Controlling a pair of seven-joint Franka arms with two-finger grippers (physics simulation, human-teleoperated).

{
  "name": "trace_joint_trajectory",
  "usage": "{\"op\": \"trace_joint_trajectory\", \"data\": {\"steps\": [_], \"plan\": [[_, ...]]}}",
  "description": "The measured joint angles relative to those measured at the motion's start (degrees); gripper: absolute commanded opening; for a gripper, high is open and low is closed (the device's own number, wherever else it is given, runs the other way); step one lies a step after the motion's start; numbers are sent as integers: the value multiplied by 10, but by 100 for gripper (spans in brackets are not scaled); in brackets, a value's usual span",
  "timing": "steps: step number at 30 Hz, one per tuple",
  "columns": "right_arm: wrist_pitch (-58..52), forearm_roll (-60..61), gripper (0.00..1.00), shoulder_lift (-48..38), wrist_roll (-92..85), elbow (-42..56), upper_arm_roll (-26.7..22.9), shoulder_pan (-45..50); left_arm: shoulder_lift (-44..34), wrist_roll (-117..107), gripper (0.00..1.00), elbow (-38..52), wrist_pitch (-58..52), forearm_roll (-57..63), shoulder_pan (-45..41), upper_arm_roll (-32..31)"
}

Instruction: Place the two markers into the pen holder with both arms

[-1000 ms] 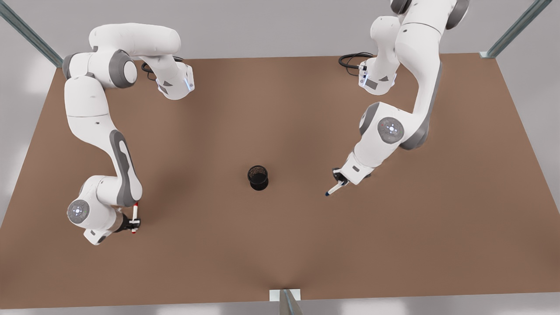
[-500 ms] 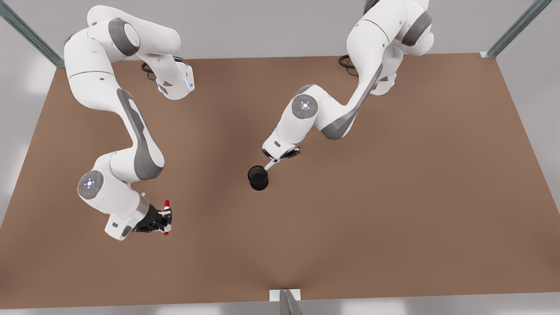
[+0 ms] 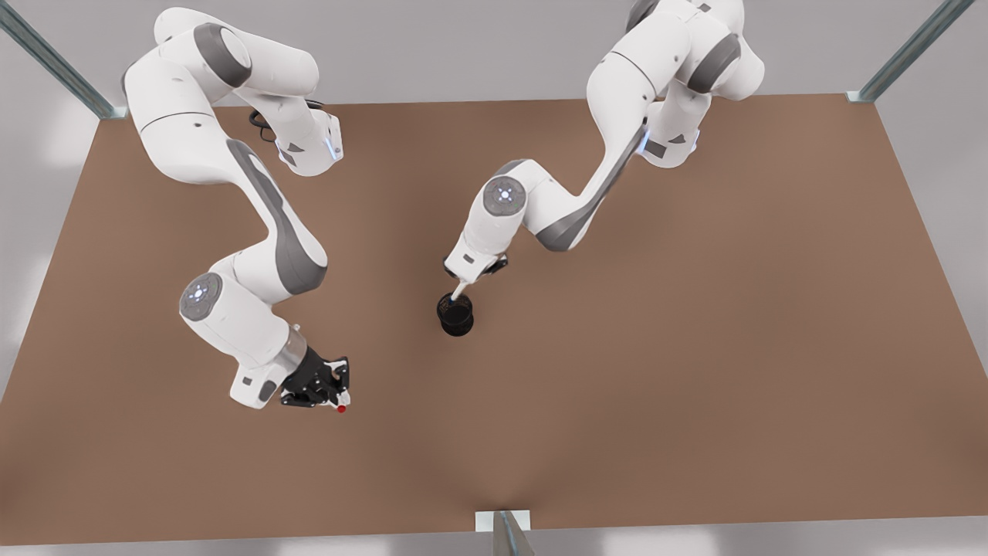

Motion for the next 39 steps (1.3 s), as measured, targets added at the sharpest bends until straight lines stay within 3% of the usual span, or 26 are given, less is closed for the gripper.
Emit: {"op": "trace_joint_trajectory", "data": {"steps": [7,11,13,15,18,24,33,39], "plan": [[49,1,27,8,9,-5,2,31,-8,-14,100,14,-5,-1,43,2],[77,0,27,5,17,-24,14,47,-61,44,100,47,-125,3,237,0],[103,0,27,-6,22,-62,26,45,-122,90,100,50,-194,4,331,9],[146,0,27,-42,30,-144,29,46,-192,131,100,36,-250,17,372,21],[196,-1,27,-64,48,-182,38,54,-237,185,100,8,-306,35,381,25],[252,-3,27,-72,87,-188,45,79,-227,270,100,7,-367,47,371,23],[310,-5,27,-100,138,-251,50,102,-211,354,100,5,-395,50,367,23],[338,-93,27,-90,161,-275,44,109,-209,391,100,4,-400,50,367,23]]}}
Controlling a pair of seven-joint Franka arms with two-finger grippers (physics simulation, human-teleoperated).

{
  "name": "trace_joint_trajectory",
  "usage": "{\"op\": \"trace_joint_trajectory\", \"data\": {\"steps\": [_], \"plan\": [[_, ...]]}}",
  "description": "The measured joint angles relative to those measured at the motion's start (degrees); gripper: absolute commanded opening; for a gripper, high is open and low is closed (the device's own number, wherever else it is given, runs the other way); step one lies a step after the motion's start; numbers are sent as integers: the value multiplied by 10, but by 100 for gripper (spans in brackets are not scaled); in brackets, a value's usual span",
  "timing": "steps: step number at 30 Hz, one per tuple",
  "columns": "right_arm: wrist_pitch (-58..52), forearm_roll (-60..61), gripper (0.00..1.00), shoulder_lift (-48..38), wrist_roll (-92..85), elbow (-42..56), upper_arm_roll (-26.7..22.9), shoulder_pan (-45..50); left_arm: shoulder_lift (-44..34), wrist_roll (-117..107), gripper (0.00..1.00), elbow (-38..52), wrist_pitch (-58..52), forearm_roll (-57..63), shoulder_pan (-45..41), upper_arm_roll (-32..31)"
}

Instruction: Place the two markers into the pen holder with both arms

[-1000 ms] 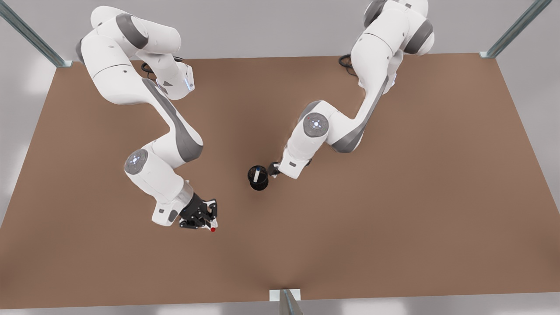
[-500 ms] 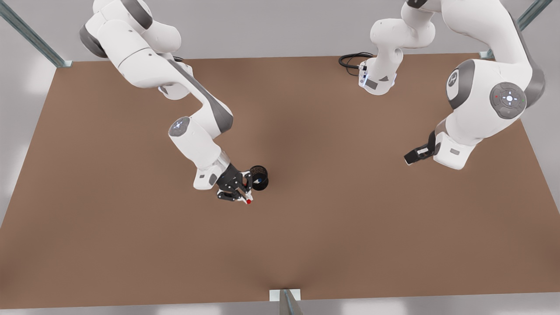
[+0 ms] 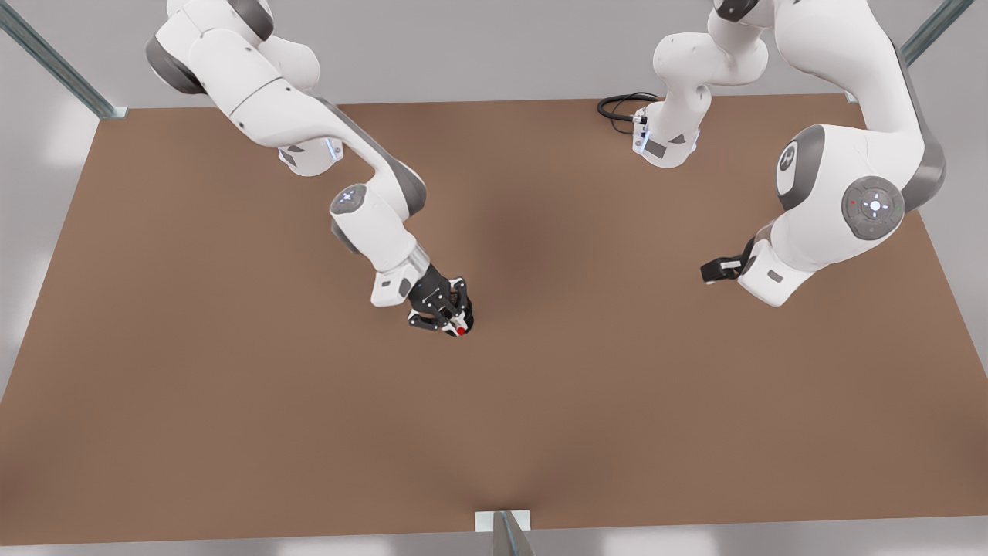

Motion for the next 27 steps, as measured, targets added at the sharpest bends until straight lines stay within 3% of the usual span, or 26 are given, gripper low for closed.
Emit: {"op": "trace_joint_trajectory", "data": {"steps": [27], "plan": [[96,-184,30,45,48,-42,-22,22,6,73,100,0,-2,0,2,0]]}}
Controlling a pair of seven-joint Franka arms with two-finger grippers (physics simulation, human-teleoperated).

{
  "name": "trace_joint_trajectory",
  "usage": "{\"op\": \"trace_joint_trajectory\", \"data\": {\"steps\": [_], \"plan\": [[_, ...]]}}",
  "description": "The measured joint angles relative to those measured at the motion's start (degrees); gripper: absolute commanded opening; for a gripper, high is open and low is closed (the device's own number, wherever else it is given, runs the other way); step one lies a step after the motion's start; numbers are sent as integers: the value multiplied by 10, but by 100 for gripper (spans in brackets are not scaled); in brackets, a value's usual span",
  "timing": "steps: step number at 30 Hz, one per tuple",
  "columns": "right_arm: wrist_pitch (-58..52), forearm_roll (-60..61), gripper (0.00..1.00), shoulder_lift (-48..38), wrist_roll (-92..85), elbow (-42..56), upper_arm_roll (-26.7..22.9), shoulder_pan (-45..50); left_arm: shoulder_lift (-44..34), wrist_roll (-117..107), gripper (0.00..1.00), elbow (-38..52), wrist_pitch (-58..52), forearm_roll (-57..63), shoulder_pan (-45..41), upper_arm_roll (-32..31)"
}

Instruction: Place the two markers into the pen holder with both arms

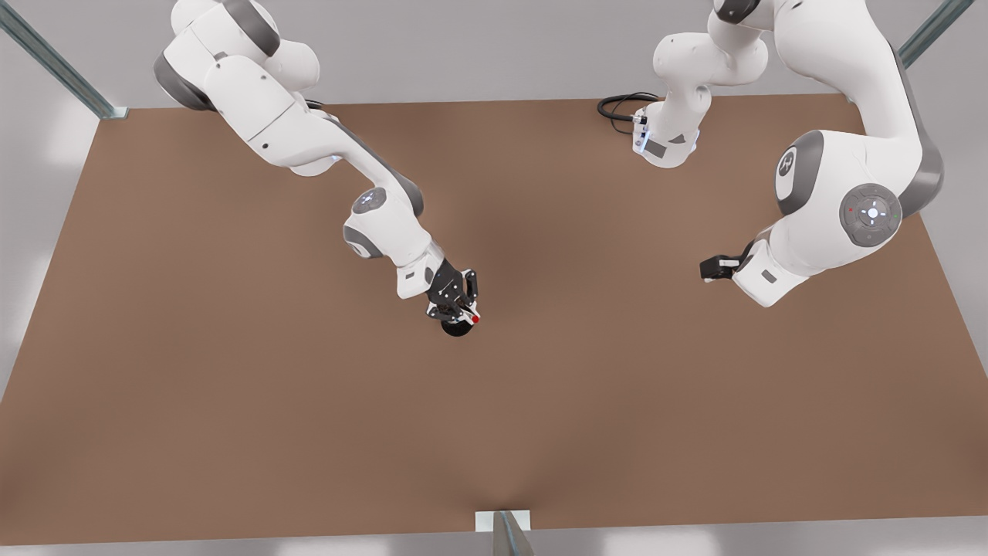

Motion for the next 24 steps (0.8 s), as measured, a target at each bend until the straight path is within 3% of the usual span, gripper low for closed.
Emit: {"op": "trace_joint_trajectory", "data": {"steps": [13,14,15,16,17,24], "plan": [[10,-11,32,-7,7,-24,-1,-10,0,11,100,0,1,0,1,0],[12,-11,48,-7,7,-25,-1,-11,0,12,100,0,1,0,1,0],[13,-11,77,-7,7,-26,-1,-11,0,12,100,0,1,0,0,0],[14,-11,93,-7,7,-26,-1,-11,0,13,100,0,2,0,0,0],[15,-11,98,-7,7,-26,-1,-11,0,13,100,0,2,0,-1,0],[17,-12,100,-7,8,-21,-2,-13,0,16,100,0,2,0,0,0]]}}
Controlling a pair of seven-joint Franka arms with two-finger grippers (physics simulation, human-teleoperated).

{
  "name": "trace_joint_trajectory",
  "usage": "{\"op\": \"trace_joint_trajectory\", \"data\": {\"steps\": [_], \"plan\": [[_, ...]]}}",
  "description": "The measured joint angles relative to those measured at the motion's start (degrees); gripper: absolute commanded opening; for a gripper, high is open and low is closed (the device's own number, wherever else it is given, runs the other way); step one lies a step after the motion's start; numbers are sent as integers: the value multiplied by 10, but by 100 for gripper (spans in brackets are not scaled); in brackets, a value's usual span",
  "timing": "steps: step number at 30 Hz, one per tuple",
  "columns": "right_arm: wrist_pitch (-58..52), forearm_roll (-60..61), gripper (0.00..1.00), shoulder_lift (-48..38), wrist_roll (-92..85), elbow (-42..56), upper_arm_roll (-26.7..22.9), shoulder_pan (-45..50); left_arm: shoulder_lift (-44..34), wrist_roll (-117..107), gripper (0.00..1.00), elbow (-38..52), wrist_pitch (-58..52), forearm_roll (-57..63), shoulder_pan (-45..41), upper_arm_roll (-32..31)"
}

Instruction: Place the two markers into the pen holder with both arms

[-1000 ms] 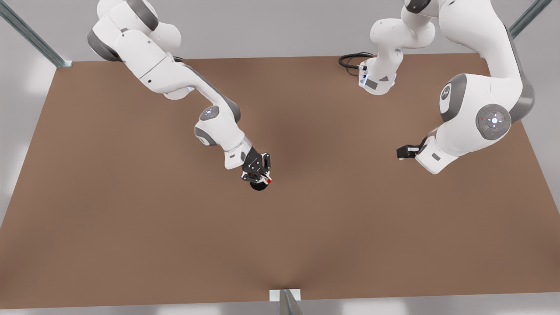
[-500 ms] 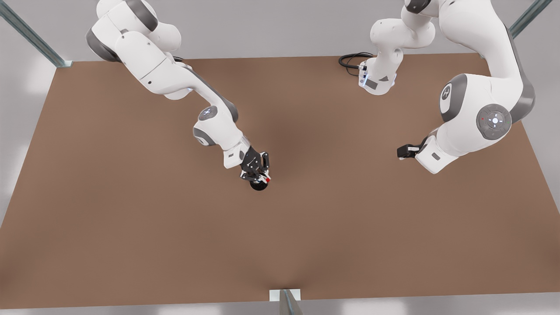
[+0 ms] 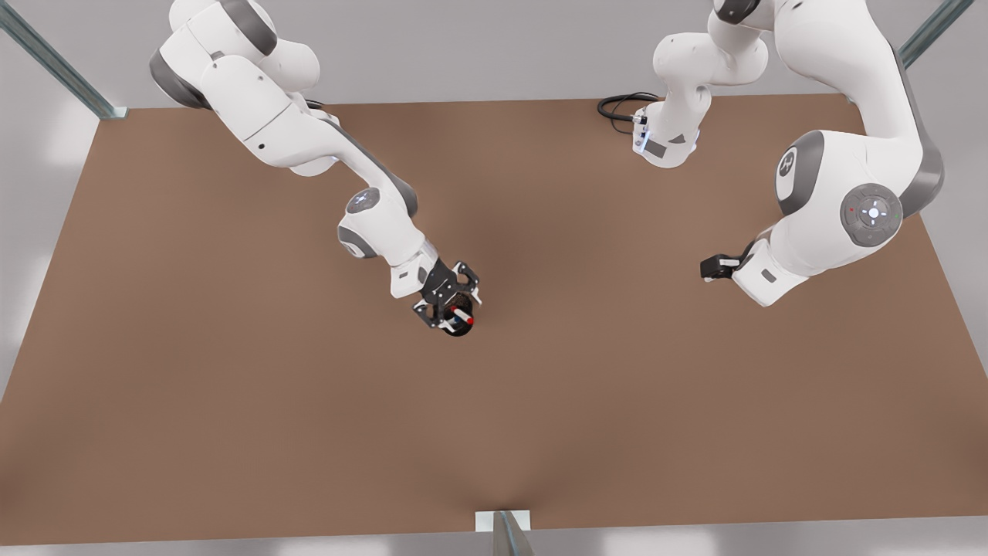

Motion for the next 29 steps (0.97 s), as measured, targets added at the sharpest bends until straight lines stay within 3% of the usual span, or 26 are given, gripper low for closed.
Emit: {"op": "trace_joint_trajectory", "data": {"steps": [3,6,11,13,16,19,21,24,29], "plan": [[-2,0,100,0,0,8,0,-4,0,1,100,0,0,0,0,0],[-46,2,100,0,2,81,14,-5,0,2,100,0,0,0,0,0],[-281,4,100,1,13,332,50,7,0,3,100,1,-1,0,0,-1],[-379,8,100,-6,18,374,52,7,1,3,100,2,-2,0,0,-1],[-520,87,100,-101,27,383,-27,-6,3,3,100,3,-4,0,0,-1],[-666,193,100,-189,16,371,-198,-8,8,3,100,3,-7,0,-6,-1],[-759,246,100,-186,-1,397,-285,-26,9,3,100,3,-8,0,-11,-1],[-864,296,100,-163,-24,435,-332,-13,9,3,100,6,-12,1,-11,-1],[-950,317,100,-162,-55,438,-343,12,10,3,100,7,-16,1,-11,-1]]}}
